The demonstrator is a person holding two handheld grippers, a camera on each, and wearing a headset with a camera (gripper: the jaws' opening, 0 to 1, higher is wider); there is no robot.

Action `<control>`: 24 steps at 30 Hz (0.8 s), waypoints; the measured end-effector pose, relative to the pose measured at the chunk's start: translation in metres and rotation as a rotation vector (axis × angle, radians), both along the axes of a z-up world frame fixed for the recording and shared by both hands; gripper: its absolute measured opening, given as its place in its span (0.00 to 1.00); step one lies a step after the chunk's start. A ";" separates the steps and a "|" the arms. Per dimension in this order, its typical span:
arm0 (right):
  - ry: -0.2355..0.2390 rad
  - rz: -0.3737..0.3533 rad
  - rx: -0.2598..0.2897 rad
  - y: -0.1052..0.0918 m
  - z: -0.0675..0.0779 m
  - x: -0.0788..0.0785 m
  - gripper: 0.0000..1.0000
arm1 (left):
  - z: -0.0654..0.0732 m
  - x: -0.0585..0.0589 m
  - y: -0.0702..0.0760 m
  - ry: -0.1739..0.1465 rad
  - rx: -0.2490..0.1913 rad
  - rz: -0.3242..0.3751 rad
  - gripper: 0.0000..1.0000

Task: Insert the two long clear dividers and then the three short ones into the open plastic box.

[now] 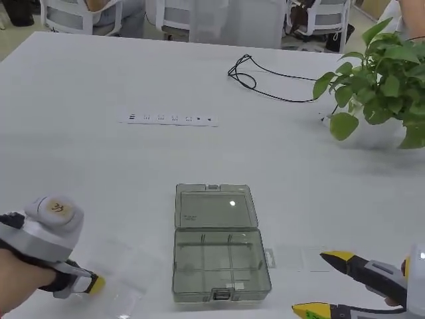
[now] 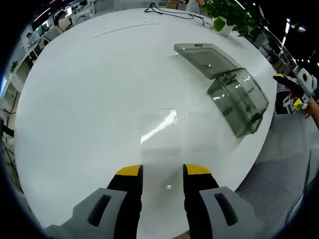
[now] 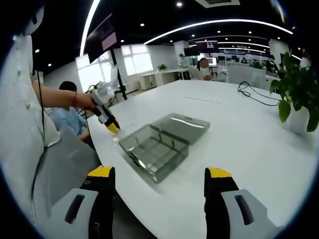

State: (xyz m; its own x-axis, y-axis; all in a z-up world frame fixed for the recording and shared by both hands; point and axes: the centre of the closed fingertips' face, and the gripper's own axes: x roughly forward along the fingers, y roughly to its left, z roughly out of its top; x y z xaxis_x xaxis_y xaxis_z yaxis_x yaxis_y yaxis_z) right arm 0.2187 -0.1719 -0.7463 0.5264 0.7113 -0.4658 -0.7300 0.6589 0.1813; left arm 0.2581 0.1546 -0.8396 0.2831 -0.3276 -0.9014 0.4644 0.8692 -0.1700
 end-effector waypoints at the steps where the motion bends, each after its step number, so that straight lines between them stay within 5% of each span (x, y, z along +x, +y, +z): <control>1: -0.002 0.001 0.001 0.001 0.001 0.000 0.74 | 0.002 -0.001 -0.002 -0.006 -0.013 0.008 0.30; 14: -0.022 0.004 0.015 0.008 0.020 0.007 0.72 | 0.035 0.001 -0.021 -0.068 -0.178 0.096 0.30; 24: -0.049 -0.002 0.033 0.018 0.046 0.016 0.70 | 0.073 0.009 -0.051 -0.140 -0.368 0.144 0.30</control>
